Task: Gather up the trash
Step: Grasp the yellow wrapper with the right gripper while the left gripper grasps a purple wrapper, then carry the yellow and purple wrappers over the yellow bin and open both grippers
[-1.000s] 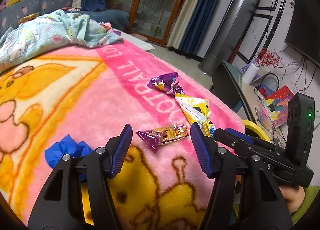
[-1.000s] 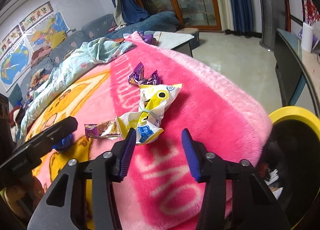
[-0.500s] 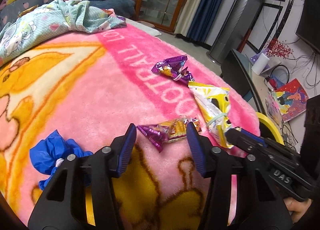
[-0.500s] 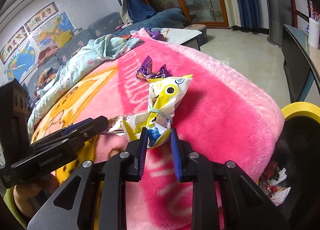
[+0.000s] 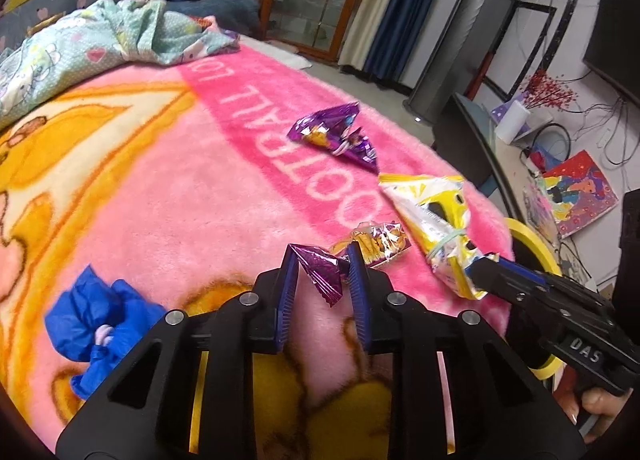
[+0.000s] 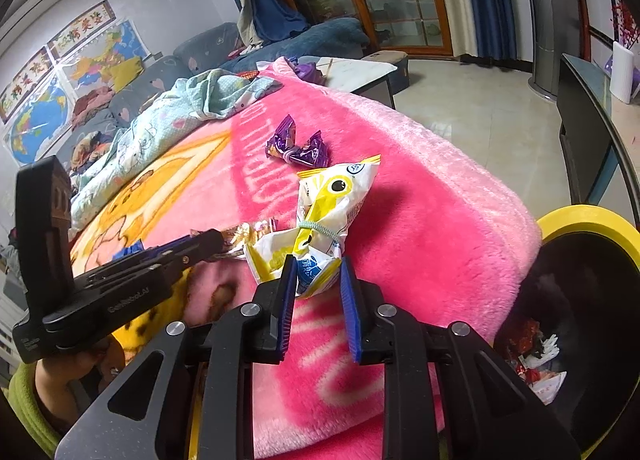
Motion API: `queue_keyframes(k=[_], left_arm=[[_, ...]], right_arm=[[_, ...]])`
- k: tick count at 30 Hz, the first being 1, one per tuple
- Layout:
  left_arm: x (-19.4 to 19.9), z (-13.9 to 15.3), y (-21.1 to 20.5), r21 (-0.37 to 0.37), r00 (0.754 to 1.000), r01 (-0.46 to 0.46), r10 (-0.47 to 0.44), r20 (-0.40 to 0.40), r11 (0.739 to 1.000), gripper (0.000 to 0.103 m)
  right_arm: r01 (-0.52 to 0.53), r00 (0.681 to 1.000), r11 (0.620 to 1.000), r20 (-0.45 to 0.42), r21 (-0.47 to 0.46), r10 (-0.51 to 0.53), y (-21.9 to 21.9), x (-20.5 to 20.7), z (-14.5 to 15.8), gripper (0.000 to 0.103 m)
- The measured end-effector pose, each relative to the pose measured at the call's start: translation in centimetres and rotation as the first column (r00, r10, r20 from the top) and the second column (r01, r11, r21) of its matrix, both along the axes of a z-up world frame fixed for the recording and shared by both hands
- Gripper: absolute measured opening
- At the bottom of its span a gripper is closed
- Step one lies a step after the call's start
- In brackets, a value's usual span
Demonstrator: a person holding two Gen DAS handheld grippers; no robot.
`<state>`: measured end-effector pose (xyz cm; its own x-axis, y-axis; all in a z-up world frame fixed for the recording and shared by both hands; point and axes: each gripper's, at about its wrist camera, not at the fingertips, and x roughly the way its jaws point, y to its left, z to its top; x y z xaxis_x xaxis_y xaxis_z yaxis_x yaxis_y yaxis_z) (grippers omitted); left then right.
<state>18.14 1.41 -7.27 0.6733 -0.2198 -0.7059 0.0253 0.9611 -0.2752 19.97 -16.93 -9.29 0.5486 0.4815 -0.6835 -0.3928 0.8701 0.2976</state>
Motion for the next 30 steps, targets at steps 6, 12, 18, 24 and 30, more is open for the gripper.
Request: queue_keyframes(k=[6,12,18,24,30], left_arm=[[-1.4,1.7,-0.2,-0.010,0.998,0.017,-0.017,0.062,1.000,0.018],[-2.3,3.3,-0.7,-0.013,0.994,0.035,-0.033,0.107,0.999,0.018],[-2.9,4.6,-1.7,-0.004,0.987,0.065,-0.063,0.145,0.998,0.018],[-3.5,5.5,-3.0,0.003,0.980,0.099,-0.098,0.171,0.995,0.018],[-4.0,6.1,-4.5,0.019,0.972,0.136,-0.137,0.189,0.990,0.018]], right_arm=[[-0.004,1.000,1.000,0.012,-0.001,0.004,-0.4,-0.4,0.6,0.020],[0.000,0.999,1.000,0.045,-0.011,0.000,-0.8,-1.0,1.7,0.020],[0.031,0.997,1.000,0.065,-0.004,-0.030,-2.4,-1.4,2.8,0.020],[0.085,0.994,0.996,0.075,0.003,-0.085,-5.0,-1.7,3.5,0.020],[0.130,0.988,0.991,0.086,0.009,-0.131,-7.3,-1.9,4.2,0.020]])
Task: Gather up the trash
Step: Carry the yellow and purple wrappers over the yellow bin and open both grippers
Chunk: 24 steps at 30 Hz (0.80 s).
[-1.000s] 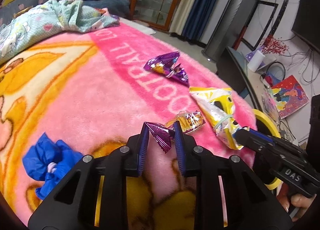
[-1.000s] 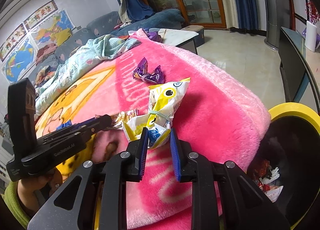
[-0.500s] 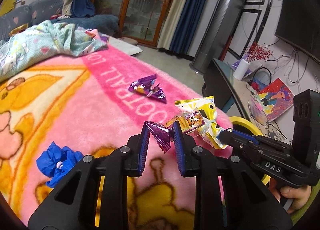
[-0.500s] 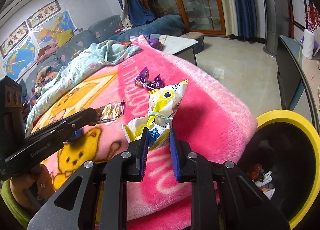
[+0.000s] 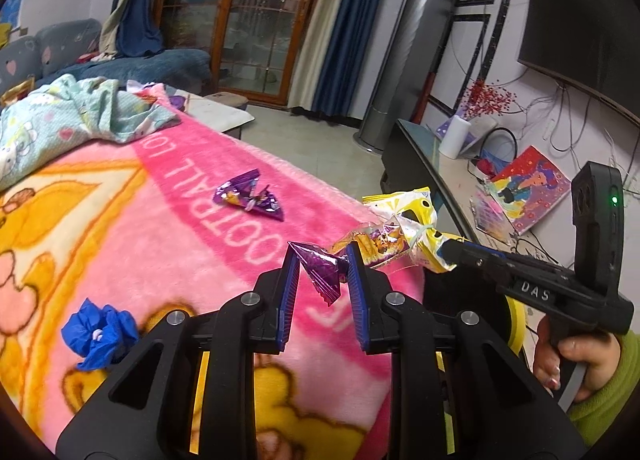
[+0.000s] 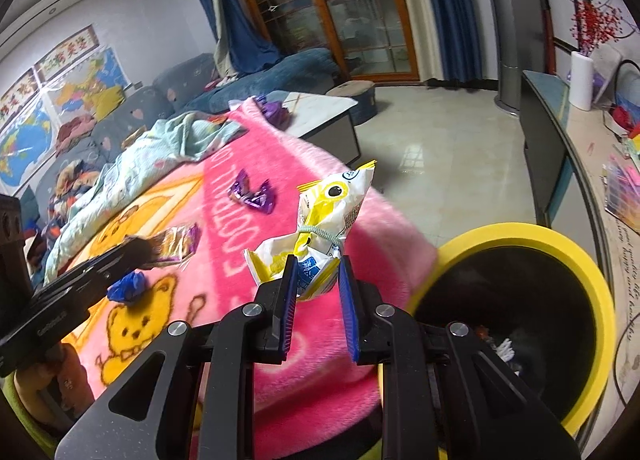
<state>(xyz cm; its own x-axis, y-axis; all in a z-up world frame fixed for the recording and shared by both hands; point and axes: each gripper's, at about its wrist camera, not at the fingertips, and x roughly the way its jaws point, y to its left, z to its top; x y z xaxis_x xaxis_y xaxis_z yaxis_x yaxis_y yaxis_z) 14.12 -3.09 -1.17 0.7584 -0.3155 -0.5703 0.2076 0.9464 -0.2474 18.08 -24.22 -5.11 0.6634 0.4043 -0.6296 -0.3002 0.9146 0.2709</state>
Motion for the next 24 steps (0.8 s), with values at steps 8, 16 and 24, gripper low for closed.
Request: queue_keyframes(k=[8,16,24], left_arm=[[-0.8,0.5,-2.6,0.027,0.998,0.056,-0.057,0.020,0.998,0.018],[-1.4,0.8,-5.2,0.061,0.993,0.114,-0.116,0.035,0.992,0.018],[-1.9,0.4,-8.2,0.096,0.983,0.178,-0.182,0.035,0.979,0.018]], right_arm=[[0.055,0.998,0.998,0.014,0.007,-0.055,-2.8,-0.4,0.6,0.020],[0.108,0.994,0.994,0.005,0.012,-0.108,-5.6,-0.8,0.3,0.020],[0.161,0.987,0.987,0.001,0.023,-0.161,-8.3,-1.3,0.2,0.020]])
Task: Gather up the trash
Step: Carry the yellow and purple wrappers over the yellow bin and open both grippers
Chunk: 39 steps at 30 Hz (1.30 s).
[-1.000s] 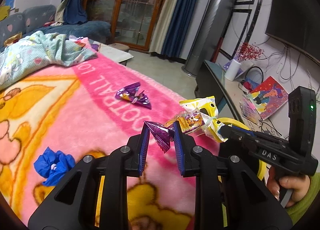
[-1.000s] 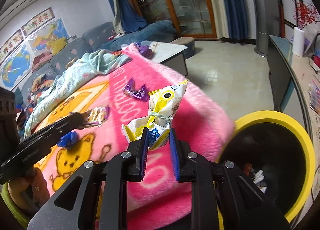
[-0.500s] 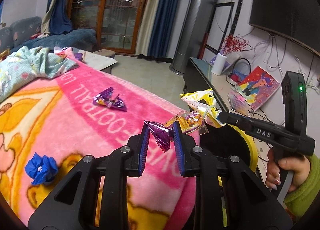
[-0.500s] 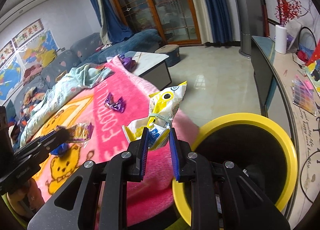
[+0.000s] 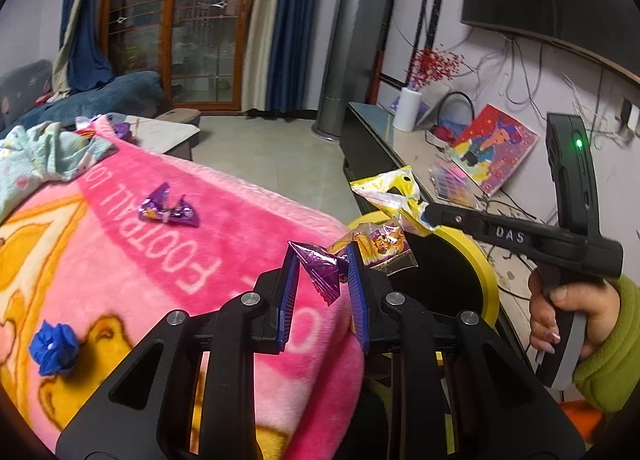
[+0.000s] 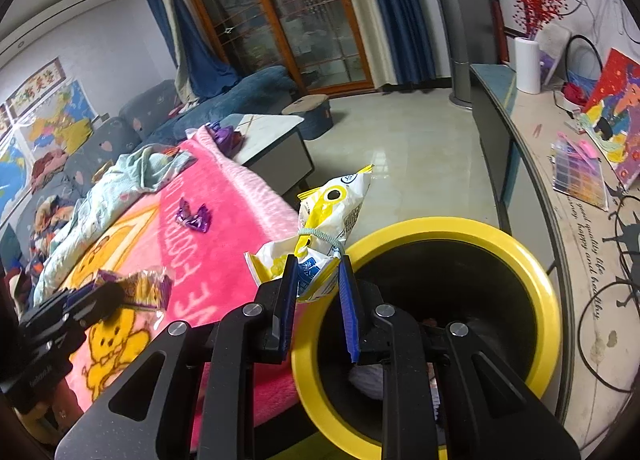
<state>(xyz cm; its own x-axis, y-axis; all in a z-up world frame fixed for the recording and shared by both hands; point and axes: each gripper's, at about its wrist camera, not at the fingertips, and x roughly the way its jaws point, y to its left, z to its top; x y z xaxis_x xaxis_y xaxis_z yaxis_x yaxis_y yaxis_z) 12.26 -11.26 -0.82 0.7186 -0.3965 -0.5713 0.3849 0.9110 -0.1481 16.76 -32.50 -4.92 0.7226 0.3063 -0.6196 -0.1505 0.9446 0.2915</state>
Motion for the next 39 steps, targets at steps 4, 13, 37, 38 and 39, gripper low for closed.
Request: queue_keyframes(k=[4,13,37,38,39], left_arm=[[-0.3,-0.6,-1.7,0.023,0.999,0.042,-0.042,-0.001,0.999,0.018],[-0.9,-1.7,-5.1,0.064,0.993,0.121,-0.121,-0.009,0.991,0.018],[0.8,-6.1,-11.6,0.127,0.966,0.249,-0.236,-0.108,0.960,0.019],[1.1,-6.2,-11.7,0.128,0.966,0.246,-0.232,-0.112,0.961,0.020],[1.2,-6.3,-11.8,0.132,0.967,0.242,-0.228,-0.114,0.961,0.025]], right_arm=[[0.030,0.999,0.999,-0.012,0.010,-0.030,-1.5,-0.3,-0.4,0.020],[0.095,0.994,0.995,-0.050,0.035,-0.093,-4.9,-0.8,-1.5,0.020],[0.224,0.966,0.970,-0.154,0.096,-0.208,-9.8,-0.4,-3.8,0.021],[0.225,0.966,0.969,-0.155,0.100,-0.208,-9.9,-0.4,-3.8,0.022],[0.229,0.965,0.968,-0.158,0.103,-0.211,-10.0,-0.3,-3.8,0.023]])
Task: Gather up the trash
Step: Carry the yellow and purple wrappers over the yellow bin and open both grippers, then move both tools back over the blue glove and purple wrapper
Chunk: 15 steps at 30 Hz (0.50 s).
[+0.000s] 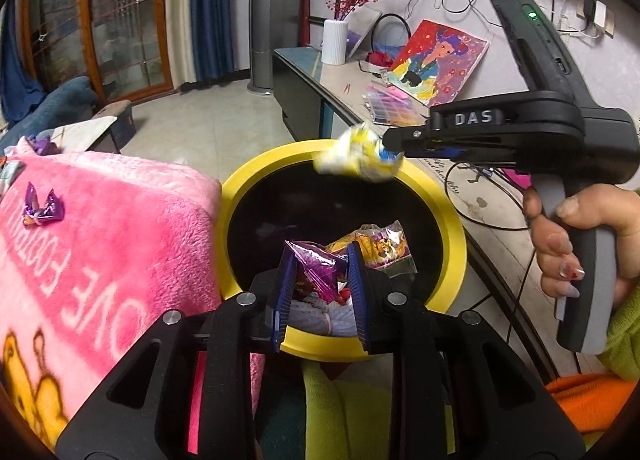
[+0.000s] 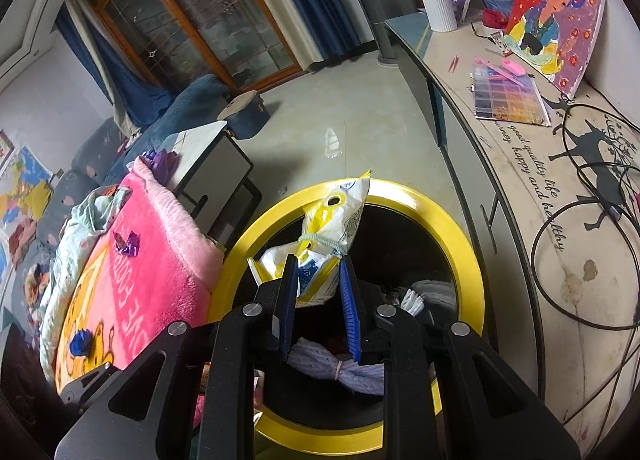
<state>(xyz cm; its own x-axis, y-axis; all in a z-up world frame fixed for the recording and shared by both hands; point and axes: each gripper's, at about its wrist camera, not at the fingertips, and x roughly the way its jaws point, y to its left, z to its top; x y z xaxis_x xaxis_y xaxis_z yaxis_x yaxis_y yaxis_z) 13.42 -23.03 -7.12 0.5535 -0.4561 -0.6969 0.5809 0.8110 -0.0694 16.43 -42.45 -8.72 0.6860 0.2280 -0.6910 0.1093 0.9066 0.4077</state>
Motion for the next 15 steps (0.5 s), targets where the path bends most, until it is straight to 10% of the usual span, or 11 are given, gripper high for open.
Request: queue_keyframes(k=[3,7,15], left_arm=[[0.3,-0.1,0.2,-0.008,1.000,-0.023,0.023,-0.006,1.000,0.051],[0.5,0.2,1.1,-0.036,0.998,-0.060,0.060,-0.009,0.998,0.080],[0.4,2.0,4.1,-0.101,0.987,-0.157,0.159,0.010,0.982,0.092]], right_arm=[[0.023,1.000,1.000,-0.012,0.019,-0.022,-0.5,0.0,-0.3,0.046],[0.035,0.999,0.999,-0.010,0.002,-0.035,-0.4,0.0,-0.2,0.052],[0.001,0.996,0.996,0.087,-0.091,0.006,2.1,-0.9,2.0,0.079]])
